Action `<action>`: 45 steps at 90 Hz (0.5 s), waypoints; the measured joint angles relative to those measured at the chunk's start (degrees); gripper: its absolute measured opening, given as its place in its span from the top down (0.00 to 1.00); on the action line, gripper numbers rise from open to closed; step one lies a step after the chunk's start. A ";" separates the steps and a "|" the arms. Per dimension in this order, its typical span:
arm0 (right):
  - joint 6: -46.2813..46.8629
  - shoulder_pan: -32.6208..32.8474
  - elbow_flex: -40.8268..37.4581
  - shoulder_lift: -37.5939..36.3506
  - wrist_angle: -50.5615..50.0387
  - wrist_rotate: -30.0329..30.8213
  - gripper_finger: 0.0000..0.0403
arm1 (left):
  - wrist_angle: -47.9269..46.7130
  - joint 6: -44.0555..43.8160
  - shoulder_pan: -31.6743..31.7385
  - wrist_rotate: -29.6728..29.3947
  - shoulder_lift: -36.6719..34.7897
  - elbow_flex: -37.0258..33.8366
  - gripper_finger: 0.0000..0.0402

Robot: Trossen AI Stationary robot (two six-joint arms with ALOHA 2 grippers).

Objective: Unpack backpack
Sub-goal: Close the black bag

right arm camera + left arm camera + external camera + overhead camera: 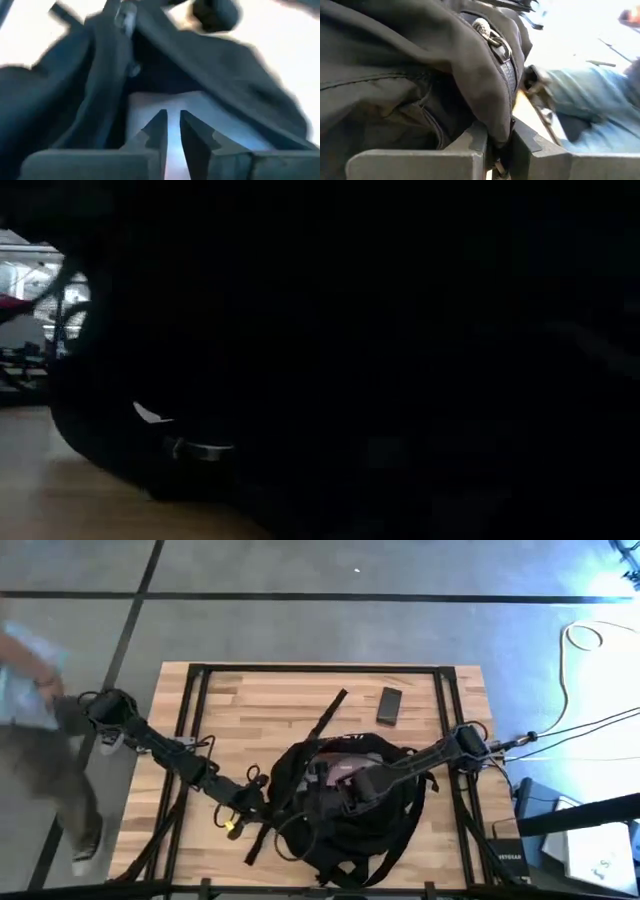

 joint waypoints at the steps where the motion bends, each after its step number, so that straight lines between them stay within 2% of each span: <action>1: -0.19 -0.09 -0.04 0.30 0.34 -0.84 0.90 | -0.05 0.00 0.00 0.61 0.00 0.00 0.93; 7: -1.55 -0.48 -0.18 1.57 4.16 -5.88 0.84 | -0.79 0.45 -0.06 3.79 0.00 0.04 0.93; 14: -3.67 -0.46 -0.03 2.52 9.99 -8.56 0.76 | -2.36 1.23 -0.09 6.92 0.00 0.06 0.93; 31: -4.99 -0.24 0.04 7.01 15.94 -9.34 0.59 | -8.33 1.29 -0.13 10.00 -0.02 0.09 0.93; 45: -5.54 -0.35 -0.03 11.79 19.28 -8.45 0.56 | -10.36 1.27 -0.13 10.03 -0.02 0.09 0.93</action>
